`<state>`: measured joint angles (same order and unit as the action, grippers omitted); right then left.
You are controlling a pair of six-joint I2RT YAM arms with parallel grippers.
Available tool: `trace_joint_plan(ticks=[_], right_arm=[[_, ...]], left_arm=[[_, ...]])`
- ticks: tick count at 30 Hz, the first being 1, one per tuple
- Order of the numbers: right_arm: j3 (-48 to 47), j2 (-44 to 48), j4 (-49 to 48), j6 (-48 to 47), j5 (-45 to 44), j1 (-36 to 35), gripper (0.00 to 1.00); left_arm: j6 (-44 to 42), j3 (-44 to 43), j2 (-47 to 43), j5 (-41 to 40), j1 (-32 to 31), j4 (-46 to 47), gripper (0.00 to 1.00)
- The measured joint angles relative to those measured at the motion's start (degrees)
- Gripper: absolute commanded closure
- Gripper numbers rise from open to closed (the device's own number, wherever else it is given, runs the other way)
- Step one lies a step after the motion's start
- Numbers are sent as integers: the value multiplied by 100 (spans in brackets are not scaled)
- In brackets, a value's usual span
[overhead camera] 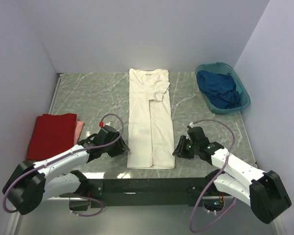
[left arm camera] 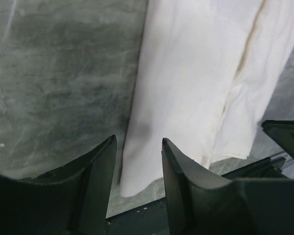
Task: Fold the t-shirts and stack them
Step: Fold the tshirt
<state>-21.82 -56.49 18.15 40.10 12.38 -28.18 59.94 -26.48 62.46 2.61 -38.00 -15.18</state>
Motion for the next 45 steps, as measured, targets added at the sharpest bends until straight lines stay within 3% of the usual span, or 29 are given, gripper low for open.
trace_joint_plan(ticks=[10,24,33,40,45], right_arm=[[474,352,-70,306,267,-350,60],[857,817,-262,640,476,-595,64],[1038,1226,-59,765,595,-608,64],[1106,1200,-35,822,654,-608,83],[1117,1263,11,826,671,-608,89]], left_arm=[[396,201,-284,-168,-695,-273,55],[1161,273,127,-507,-1646,-160,63],[1456,190,175,-710,-1904,-321,64],[1600,398,-181,-699,-1947,-476,67],[1626,529,-262,-656,-1958,-306,76]])
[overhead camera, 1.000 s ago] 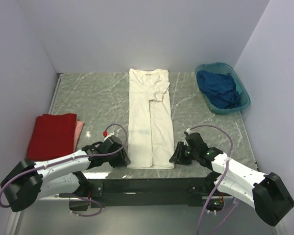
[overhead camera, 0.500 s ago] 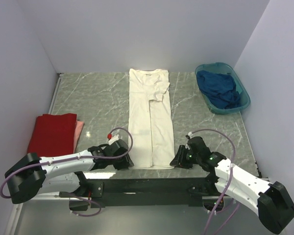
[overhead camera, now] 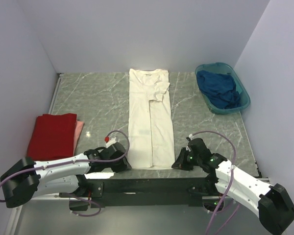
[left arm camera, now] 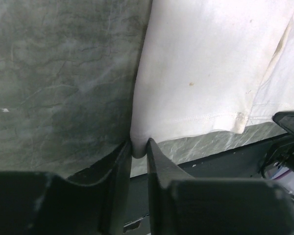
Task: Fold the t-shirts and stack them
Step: Fold the tshirt
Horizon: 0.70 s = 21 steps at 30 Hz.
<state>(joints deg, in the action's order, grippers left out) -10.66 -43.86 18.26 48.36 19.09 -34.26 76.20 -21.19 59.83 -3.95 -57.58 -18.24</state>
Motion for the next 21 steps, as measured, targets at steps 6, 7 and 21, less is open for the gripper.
trace_joint_plan(ticks=[6,7,21], right_arm=[[61,186,85,-2,22,0,100],[61,195,98,-4,39,0,100],[120,1300,1366,-61,249,-450,100]], left_arm=[[2,129,9,96,-61,330,99],[2,136,26,116,-81,367,99],[398,-31,-238,-44,-1239,-450,99]])
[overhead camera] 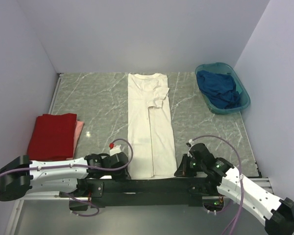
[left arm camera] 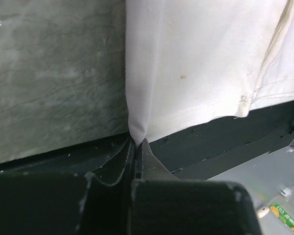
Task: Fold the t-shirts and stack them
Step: Fold the tshirt
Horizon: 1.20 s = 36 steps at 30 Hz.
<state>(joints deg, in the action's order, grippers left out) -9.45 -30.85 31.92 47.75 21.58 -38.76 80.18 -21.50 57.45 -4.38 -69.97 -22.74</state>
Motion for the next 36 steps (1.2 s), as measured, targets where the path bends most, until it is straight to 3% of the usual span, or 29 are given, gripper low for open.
trace_joint_plan(ticks=[8,15,26,36], right_arm=[[-1440,-636,490,-271,-601,0,100],[-2632,-1967,70,-531,-1231,72,100],[-4245,-4433,-1058,-846,-1349,1298,100],[-5132,-5991,-1434,-999,-953,2048,100]], left_arm=[[-407,-890,297,-299,295,-605,100],[-1357,-1825,955,-302,1773,-435,100],[-2109,-3766,2957,-402,3193,-164,99],[-2304,-4900,4363,-385,3735,-170,99]])
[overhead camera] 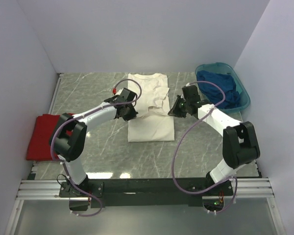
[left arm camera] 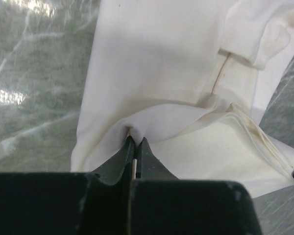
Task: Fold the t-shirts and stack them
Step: Fold the tshirt
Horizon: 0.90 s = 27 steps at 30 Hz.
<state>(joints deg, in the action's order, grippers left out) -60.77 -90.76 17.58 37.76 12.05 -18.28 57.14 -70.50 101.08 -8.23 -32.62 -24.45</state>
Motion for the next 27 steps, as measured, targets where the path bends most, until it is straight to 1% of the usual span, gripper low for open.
trace_joint_plan(ticks=[12,19,20,25,27], right_arm=[[-999,-942,-33,-81,398,286,100],[-1596,-1674,-37,-85,581,393,100],[-1644,-1768,-28,-98,603,413,100],[-1766,-2098,2,-103,713,553,100],[-1766,-2140,9,-101,734,619,100]], left_arm=[[-256,-962,535,4,409,-212,99],[-461,-1287,1045,190,647,-247,99],[-509,-1344,1128,240,678,-251,98],[-715,-1405,1276,542,848,-120,96],[-782,-1414,1279,627,909,-79,94]])
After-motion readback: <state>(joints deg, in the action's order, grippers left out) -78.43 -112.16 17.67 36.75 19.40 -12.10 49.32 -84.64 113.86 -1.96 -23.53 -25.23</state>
